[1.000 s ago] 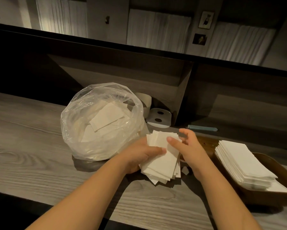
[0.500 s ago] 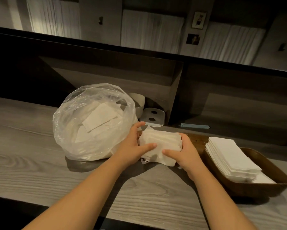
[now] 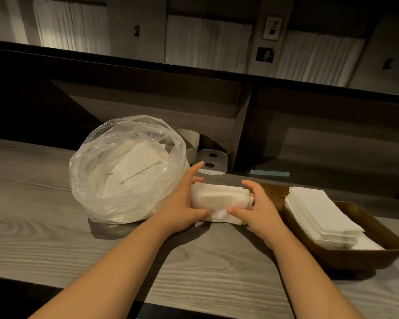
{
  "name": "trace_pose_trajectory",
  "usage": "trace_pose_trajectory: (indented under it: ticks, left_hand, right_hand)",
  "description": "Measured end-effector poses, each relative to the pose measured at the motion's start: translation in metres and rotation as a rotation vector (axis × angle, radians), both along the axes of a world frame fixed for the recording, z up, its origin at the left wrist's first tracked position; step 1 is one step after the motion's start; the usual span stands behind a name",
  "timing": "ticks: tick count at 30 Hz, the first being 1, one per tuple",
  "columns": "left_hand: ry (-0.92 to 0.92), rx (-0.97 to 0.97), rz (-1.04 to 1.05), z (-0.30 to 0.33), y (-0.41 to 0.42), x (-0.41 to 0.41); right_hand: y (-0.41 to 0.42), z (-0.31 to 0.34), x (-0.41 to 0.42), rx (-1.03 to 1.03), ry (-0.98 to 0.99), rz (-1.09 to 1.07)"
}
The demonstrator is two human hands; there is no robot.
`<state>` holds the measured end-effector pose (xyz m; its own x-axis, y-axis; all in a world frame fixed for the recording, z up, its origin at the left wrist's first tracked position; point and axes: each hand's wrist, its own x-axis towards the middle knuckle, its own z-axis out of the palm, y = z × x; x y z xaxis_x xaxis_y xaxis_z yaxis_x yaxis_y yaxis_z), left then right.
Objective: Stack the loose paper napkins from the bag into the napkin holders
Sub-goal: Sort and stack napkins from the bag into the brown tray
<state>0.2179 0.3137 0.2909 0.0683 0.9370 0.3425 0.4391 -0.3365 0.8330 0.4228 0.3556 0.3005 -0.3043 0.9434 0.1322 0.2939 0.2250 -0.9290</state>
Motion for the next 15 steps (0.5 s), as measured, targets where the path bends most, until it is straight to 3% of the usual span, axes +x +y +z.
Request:
trace_pose_trajectory:
  ticks: [4,8,15]
  left_hand:
    - [-0.105,0.054,-0.025,-0.0026,-0.0014,0.0041]
    - [0.051,-0.006,-0.098,-0.0049,-0.0002,0.0039]
    - [0.007,0.105,0.044,-0.0073,0.0008,-0.0031]
  right_hand:
    - [-0.0045,-0.0009,-0.0055,0.031,0.016,0.077]
    - [-0.0066,0.0004,-0.0041,0.014,0.077,0.137]
    - [-0.007,0.0001,-0.0002,0.048,0.029,0.172]
